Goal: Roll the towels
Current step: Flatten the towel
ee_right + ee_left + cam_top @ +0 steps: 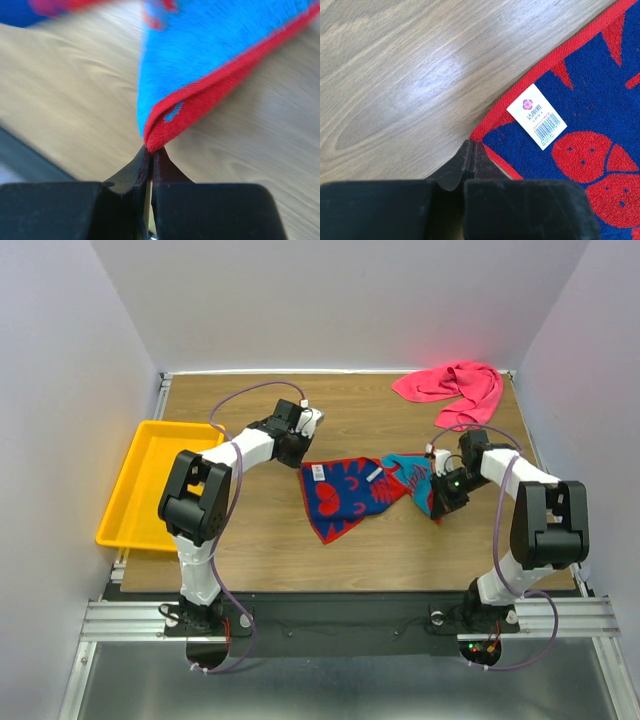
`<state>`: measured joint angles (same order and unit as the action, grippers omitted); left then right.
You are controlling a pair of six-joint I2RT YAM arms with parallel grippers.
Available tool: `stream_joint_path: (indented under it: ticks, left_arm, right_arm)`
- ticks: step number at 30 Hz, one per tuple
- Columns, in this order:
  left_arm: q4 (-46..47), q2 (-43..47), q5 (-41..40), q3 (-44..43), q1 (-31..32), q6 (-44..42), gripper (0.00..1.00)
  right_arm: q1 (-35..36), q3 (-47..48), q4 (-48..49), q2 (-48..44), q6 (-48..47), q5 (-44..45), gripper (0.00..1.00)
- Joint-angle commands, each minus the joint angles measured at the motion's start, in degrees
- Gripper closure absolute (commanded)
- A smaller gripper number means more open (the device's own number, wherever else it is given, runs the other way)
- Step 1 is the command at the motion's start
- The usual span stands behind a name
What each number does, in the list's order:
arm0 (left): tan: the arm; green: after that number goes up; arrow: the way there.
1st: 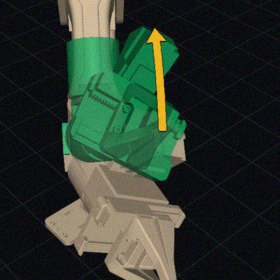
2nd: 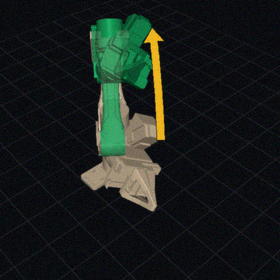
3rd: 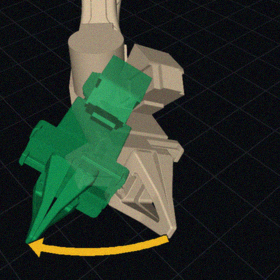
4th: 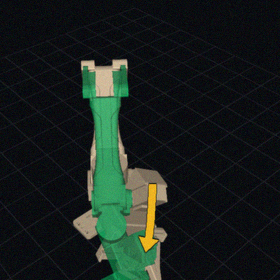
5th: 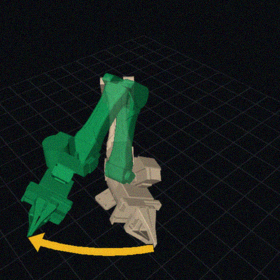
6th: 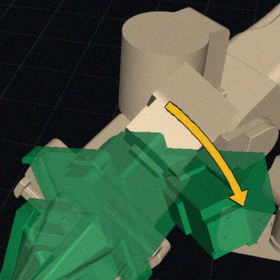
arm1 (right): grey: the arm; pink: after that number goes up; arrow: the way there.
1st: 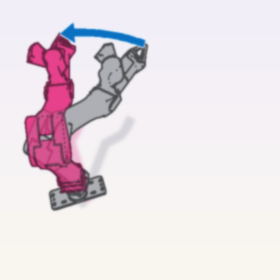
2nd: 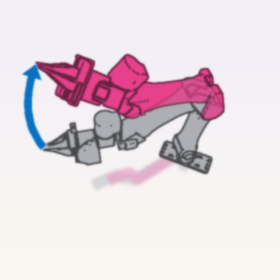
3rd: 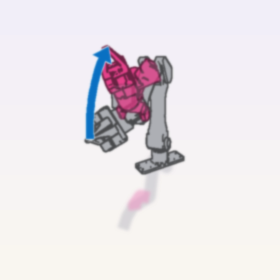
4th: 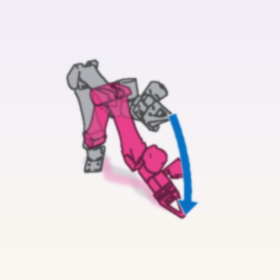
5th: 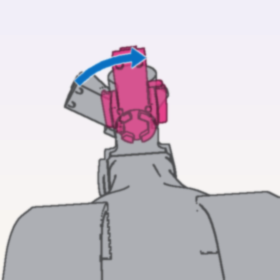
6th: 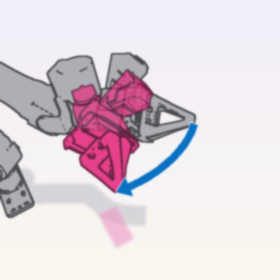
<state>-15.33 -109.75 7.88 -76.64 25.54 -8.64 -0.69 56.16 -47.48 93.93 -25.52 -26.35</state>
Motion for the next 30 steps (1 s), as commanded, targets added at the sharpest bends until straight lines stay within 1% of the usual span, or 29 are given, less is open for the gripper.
stream_joint_path:
  ticks: [1, 3, 4, 6, 7, 8, 9, 10, 13, 15, 18, 21, 22, 24, 25, 26, 27, 30]
  left_arm:
    - [-0.22, 0.68, -0.32, -2.37, -0.58, -1.11, 1.00]
    - [-0.14, 1.03, -0.32, -2.11, -0.67, -1.37, 1.00]
    - [-0.14, 1.38, -0.32, -1.76, -0.75, -1.55, 1.00]
    - [-0.05, 1.91, -0.32, -1.41, -0.84, -1.81, 1.00]
    - [0.04, 2.26, -0.23, -1.06, -0.84, -2.08, 1.00]
    - [0.04, 2.44, -0.23, -0.97, -0.93, -2.34, 1.00]
    - [0.30, 2.53, -0.15, -0.79, -0.93, -2.60, 1.00]
    - [0.30, 2.79, -0.15, -0.79, -0.93, -2.87, 1.00]
    - [0.92, 3.67, 0.38, -0.70, -1.02, -3.57, 1.00]
    - [1.44, 4.46, 0.38, -0.35, -1.11, -3.75, 1.00]
    - [3.19, 8.40, 0.82, 1.57, -1.72, -3.84, 1.00]
    - [4.95, 14.73, 2.40, 3.77, -2.25, -3.84, 1.00]
    - [5.31, 18.40, 2.49, 4.39, -2.25, -4.18, 1.00]
    - [5.40, 22.11, 4.41, 5.36, -2.25, -5.41, 1.00]
    - [5.23, 26.04, 5.12, 6.75, -2.25, -6.20, 1.00]
    - [5.23, 28.17, 5.82, 7.73, -2.25, -7.69, 1.00]
    - [5.31, 32.46, 7.83, 10.00, -2.25, -8.75, 1.00]
    - [5.22, 39.16, 9.78, 13.96, -2.25, -12.87, 1.00]
  right_arm:
    - [-2.98, 5.44, -4.88, -6.73, 1.69, -15.52, 0.99]
    - [-5.80, 8.42, -7.00, -6.83, 4.23, -21.08, 0.99]
    - [-9.47, 11.05, -9.79, -6.05, 4.51, -28.42, 0.99]
    - [-13.18, 13.09, -13.32, -4.29, 4.34, -35.84, 1.00]
    - [-16.07, 15.10, -18.38, -3.06, 2.86, -39.36, 0.99]
    - [-17.58, 16.25, -22.09, -1.66, 0.23, -46.18, 1.00]
    - [-18.64, 17.65, -26.13, 1.05, -5.71, -48.51, 0.99]
    - [-20.56, 18.71, -32.08, 2.56, -7.60, -50.71, 0.99]
    - [-23.21, 18.37, -32.06, 3.80, -5.25, -57.65, 0.99]
    - [-23.66, 18.28, -32.06, 3.46, -5.24, -57.85, 0.99]
    - [-25.58, 19.51, -32.06, 1.18, -3.67, -58.81, 0.99]
    - [-28.13, 20.65, -32.06, -1.99, -1.48, -58.82, 1.00]
    - [-29.18, 20.74, -32.06, -3.74, -0.86, -58.30, 1.00]
    - [-30.50, 20.22, -32.06, -5.33, 1.59, -56.62, 0.99]
    - [-32.34, 18.91, -31.97, -5.95, 2.57, -56.27, 0.99]
    - [-33.66, 18.46, -31.36, -7.52, 3.62, -55.40, 0.99]
    - [-35.94, 17.67, -28.92, -8.23, 8.16, -54.26, 1.00]
    - [-38.33, 16.00, -24.17, -10.07, 17.05, -53.20, 0.99]
